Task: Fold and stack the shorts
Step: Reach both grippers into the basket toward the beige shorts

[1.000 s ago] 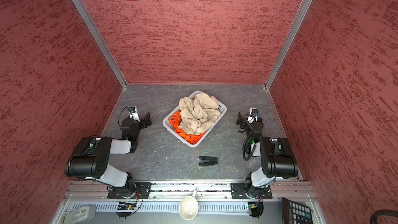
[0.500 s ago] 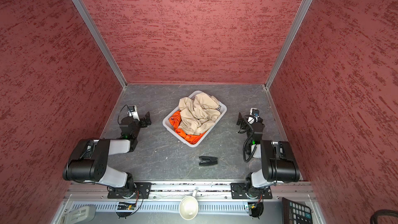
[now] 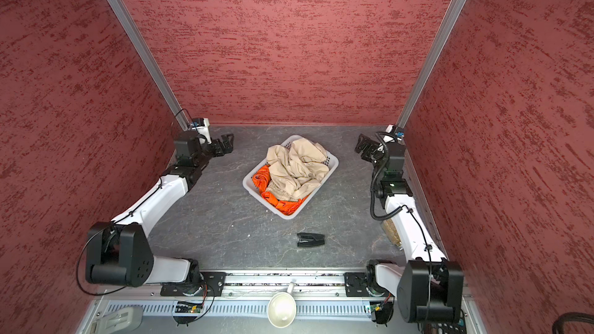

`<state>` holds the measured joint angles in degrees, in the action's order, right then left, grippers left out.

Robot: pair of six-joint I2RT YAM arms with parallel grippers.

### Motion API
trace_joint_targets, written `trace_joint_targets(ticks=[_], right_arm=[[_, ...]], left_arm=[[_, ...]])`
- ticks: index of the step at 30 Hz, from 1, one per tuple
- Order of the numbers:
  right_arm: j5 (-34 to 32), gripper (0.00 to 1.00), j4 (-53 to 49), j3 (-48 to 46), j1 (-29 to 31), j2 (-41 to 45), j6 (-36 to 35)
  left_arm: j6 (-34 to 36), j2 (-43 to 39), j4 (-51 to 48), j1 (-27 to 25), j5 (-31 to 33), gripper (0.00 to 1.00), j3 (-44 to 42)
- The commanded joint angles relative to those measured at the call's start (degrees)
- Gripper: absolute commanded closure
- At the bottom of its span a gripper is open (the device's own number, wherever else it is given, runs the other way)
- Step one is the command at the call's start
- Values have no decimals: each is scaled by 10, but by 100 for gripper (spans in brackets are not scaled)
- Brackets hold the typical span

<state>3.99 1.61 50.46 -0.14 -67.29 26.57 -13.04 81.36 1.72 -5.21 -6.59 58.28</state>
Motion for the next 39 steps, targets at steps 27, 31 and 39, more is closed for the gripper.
trace_joint_targets(ticks=[27, 31, 39], right_arm=[[214, 1, 23, 289, 294, -465, 314], [217, 1, 25, 427, 335, -563, 335], [194, 1, -7, 498, 346, -568, 312]], left_arm=[[-122, 23, -227, 29, -70, 6, 71], [-119, -17, -271, 53, -59, 6, 72], [-123, -66, -376, 47, -59, 10, 109]])
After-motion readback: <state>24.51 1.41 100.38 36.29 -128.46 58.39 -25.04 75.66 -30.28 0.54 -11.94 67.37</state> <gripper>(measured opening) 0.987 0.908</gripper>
